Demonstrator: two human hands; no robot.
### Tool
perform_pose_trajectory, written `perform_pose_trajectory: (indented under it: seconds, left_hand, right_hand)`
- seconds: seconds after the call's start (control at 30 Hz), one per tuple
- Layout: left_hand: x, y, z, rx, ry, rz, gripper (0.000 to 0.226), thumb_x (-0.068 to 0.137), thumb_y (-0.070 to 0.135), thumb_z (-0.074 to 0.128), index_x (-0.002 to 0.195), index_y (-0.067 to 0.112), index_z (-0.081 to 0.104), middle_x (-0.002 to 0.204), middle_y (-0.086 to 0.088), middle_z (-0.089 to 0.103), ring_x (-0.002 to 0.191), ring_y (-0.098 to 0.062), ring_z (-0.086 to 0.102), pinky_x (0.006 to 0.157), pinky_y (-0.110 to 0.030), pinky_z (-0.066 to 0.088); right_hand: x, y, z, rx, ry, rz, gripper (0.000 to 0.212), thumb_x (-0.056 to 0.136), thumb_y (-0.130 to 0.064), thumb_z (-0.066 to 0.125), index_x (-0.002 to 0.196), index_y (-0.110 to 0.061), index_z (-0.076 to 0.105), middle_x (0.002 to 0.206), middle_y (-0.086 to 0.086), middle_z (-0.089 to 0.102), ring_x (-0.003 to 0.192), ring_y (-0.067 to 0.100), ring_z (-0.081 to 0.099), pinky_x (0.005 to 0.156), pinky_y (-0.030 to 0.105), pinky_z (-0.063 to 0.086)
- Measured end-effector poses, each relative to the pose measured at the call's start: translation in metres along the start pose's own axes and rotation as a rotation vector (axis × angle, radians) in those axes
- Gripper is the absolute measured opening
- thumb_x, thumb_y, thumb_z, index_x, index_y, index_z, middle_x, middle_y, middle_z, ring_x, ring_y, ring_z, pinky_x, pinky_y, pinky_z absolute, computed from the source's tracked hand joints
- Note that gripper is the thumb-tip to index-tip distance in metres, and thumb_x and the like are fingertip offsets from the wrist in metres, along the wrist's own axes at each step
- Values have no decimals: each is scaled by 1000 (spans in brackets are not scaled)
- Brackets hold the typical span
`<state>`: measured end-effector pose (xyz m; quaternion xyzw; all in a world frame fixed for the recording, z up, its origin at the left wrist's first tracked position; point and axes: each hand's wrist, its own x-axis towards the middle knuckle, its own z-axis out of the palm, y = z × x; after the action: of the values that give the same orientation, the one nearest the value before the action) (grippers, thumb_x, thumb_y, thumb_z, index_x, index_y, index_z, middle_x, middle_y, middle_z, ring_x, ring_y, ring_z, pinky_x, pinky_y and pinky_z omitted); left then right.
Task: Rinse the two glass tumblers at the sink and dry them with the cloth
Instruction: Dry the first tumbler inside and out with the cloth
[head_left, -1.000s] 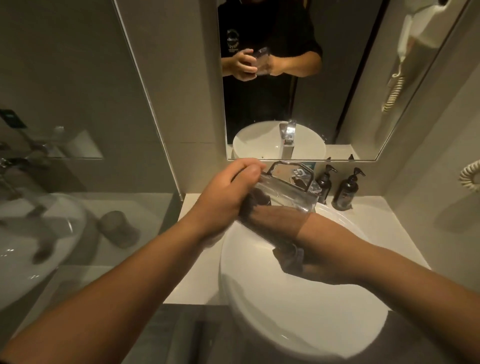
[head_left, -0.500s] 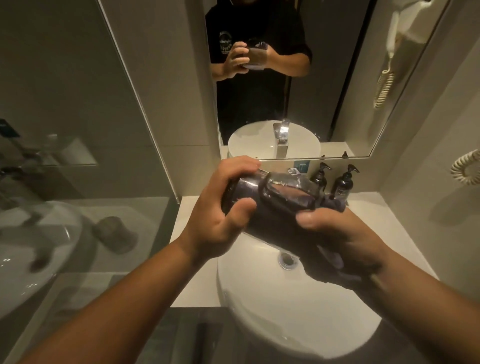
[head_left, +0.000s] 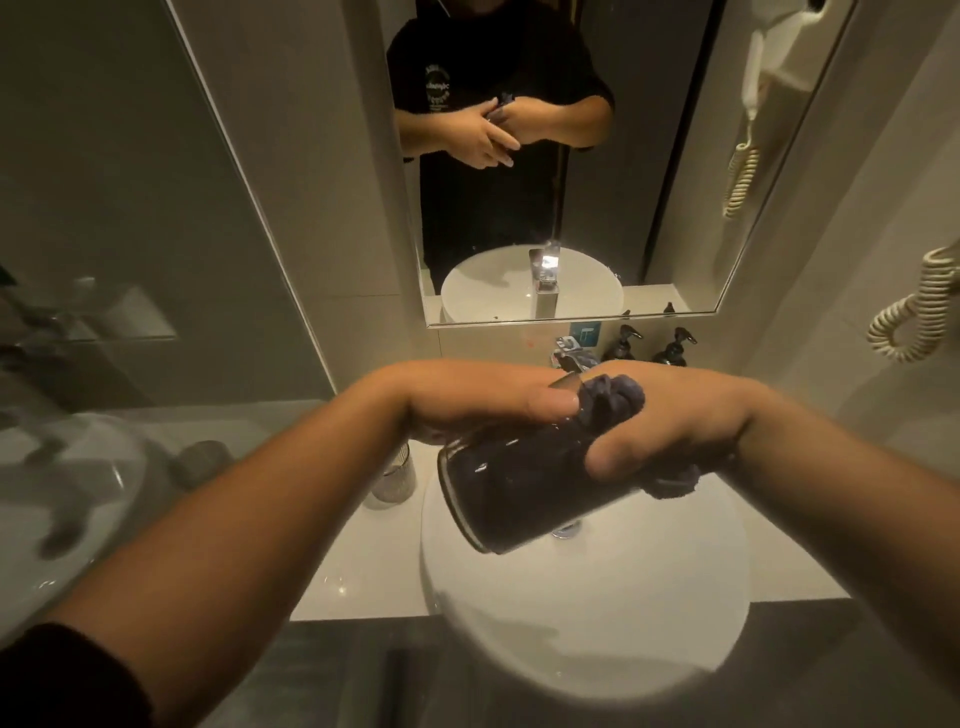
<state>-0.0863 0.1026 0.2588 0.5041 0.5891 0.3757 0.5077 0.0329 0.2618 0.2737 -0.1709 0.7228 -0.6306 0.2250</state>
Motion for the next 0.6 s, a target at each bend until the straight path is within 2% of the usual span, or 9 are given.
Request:
perform_pose_trajectory:
  seconds: [0.07,0.13,0.2,0.23,0.3,0.33,0.4,0.5,0.6]
  left_hand:
    - [4,-17,-2,-129,0,-2,50,86,57,66,119,20,65,115,-9,69,108,-27,66,96,-44,55]
    - [2,-33,3,-251,169,-17,58,76,65,71,118,25,65,110,-4,72,99,-20,71,85,-34,58]
    - [-1,-48,11,-396,302,-21,54,80,60,65,120,24,63,114,-9,71,97,-24,72,81,-37,59]
    - [-2,-54,15,-496,371,-24,54,80,60,61,120,24,64,113,-10,73,94,-25,73,79,-38,59]
    - [2,-61,23,-692,533,-31,57,81,66,61,116,21,69,107,-11,76,92,-27,73,78,-41,59]
    - [6,-63,27,-768,591,-23,59,82,68,58,113,19,73,107,-11,76,93,-28,73,82,-42,59]
    - [12,-65,31,-881,638,2,62,80,67,52,110,19,77,111,-13,74,97,-30,72,86,-43,58]
    - [20,-61,36,-953,657,30,66,82,68,53,118,17,74,122,-17,69,102,-32,68,87,-44,59]
    - [26,-62,37,-912,718,48,63,94,69,41,120,21,74,125,-17,70,113,-34,67,100,-50,50]
  right_hand:
    - [-3,2,-13,48,60,56,31,76,2,67,106,-4,67,91,-1,73,79,10,69,66,18,53]
    - [-15,5,-30,67,177,62,40,78,3,63,117,11,57,102,15,72,90,22,71,75,28,57]
    - [-30,4,-42,52,378,41,46,79,-4,65,123,6,57,119,22,65,112,37,63,97,47,50]
    - [-36,2,-46,70,492,3,43,79,-3,65,122,2,59,117,21,67,111,38,63,97,48,50]
    - [-42,-2,-43,39,714,-138,33,82,7,61,114,-1,63,92,10,75,81,23,73,70,28,59]
    - [-42,-3,-35,-49,825,-199,30,85,10,58,110,-4,65,76,0,74,59,11,68,53,18,54]
    - [-38,0,-16,-362,987,-280,29,85,3,60,109,-11,67,64,-13,68,49,3,60,46,9,44]
    - [-18,16,12,-892,890,-301,37,79,-14,66,116,-16,63,106,-2,69,105,14,64,89,21,50]
    - [1,35,25,-1045,681,-267,47,80,-33,63,123,-15,57,141,10,45,140,21,33,110,31,39]
